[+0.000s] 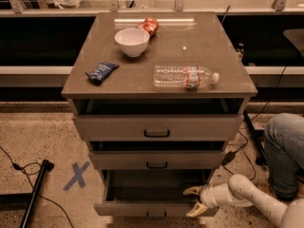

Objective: Open bottom drawer

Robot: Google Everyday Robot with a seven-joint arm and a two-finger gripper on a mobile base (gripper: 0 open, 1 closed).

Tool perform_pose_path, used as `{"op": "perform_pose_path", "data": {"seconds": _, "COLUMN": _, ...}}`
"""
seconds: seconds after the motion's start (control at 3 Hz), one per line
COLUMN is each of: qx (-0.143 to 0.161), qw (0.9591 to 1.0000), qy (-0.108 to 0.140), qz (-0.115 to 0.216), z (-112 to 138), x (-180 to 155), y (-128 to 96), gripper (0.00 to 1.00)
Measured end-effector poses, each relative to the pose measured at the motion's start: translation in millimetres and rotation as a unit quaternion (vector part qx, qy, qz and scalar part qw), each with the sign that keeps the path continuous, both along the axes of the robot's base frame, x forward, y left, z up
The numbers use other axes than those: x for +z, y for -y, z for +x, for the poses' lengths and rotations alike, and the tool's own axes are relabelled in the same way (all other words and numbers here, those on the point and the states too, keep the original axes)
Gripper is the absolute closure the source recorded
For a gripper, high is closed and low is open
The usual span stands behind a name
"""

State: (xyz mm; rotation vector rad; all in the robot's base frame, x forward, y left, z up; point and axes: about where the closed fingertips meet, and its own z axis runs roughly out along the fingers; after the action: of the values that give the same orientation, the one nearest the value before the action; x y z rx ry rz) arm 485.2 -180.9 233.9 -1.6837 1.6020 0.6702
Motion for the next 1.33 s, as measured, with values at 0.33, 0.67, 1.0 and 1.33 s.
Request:
{"op": "perform_pose_path", "data": {"seconds": 0.33, "qx": 0.0, "qw": 1.0, "qy": -0.001, "qz": 0.001, "z": -1, "x": -1, "y": -2, "gripper": 0.04}}
{"op": "perform_pose_path", "data": {"seconds": 0.67, "qx": -0.001, "qw": 0.9999, "qy": -0.009, "qz": -0.008, "z": 2, "x": -1, "y": -7, "gripper": 0.0}}
{"op": "perform_pose_path", "data": {"seconds": 1.0, "qx": -0.015, "qw": 0.9996, "qy": -0.014, "qz": -0.018, "z": 9, "x": 4, "y": -11, "gripper": 0.13}}
{"op": "perform_pose_path", "data": {"seconds": 1.33, "qx": -0.044, "qw": 0.9983, "qy": -0.032, "qz": -0.022, "z": 21, "x": 0, "y": -10, "gripper": 0.44}}
